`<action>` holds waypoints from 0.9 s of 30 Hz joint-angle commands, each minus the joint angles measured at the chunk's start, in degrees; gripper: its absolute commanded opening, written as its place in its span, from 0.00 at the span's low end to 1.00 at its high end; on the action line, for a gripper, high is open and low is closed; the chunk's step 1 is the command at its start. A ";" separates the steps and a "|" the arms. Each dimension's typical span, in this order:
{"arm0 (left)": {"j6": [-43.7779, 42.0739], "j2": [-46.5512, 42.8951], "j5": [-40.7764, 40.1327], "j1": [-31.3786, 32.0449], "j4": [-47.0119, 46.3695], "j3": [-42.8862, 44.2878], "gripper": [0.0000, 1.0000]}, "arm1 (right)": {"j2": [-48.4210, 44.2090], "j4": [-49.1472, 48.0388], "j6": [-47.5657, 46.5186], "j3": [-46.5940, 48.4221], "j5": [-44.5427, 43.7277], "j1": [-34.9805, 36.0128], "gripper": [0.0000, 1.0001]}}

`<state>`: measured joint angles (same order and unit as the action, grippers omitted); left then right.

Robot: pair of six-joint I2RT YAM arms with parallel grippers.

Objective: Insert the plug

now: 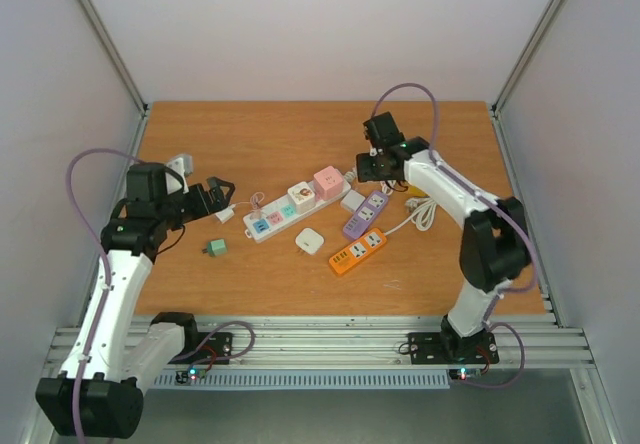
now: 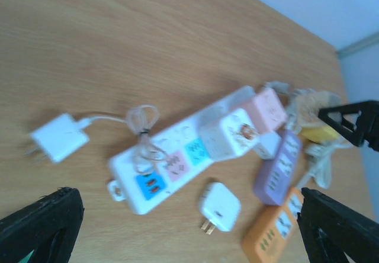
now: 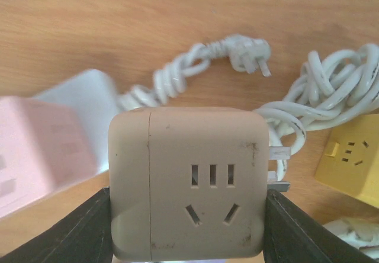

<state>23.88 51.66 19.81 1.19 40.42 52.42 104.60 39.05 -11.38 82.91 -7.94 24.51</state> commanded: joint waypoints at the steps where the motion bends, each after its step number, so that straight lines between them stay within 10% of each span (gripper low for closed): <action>1: -0.99 -1.54 16.32 -0.25 -10.12 -2.42 1.00 | -10.63 -3.87 -0.27 -2.57 11.62 0.28 0.49; 13: 27.35 -4.32 29.83 7.23 -43.29 -14.74 0.99 | -28.33 -17.82 14.40 -14.50 47.12 8.39 0.50; 27: 55.04 -0.97 30.20 17.63 -75.06 -21.77 0.99 | -30.77 -34.86 36.00 -18.02 52.65 16.92 0.50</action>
<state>68.05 50.09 46.76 18.52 -20.03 31.22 75.94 10.55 18.24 63.75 42.44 41.15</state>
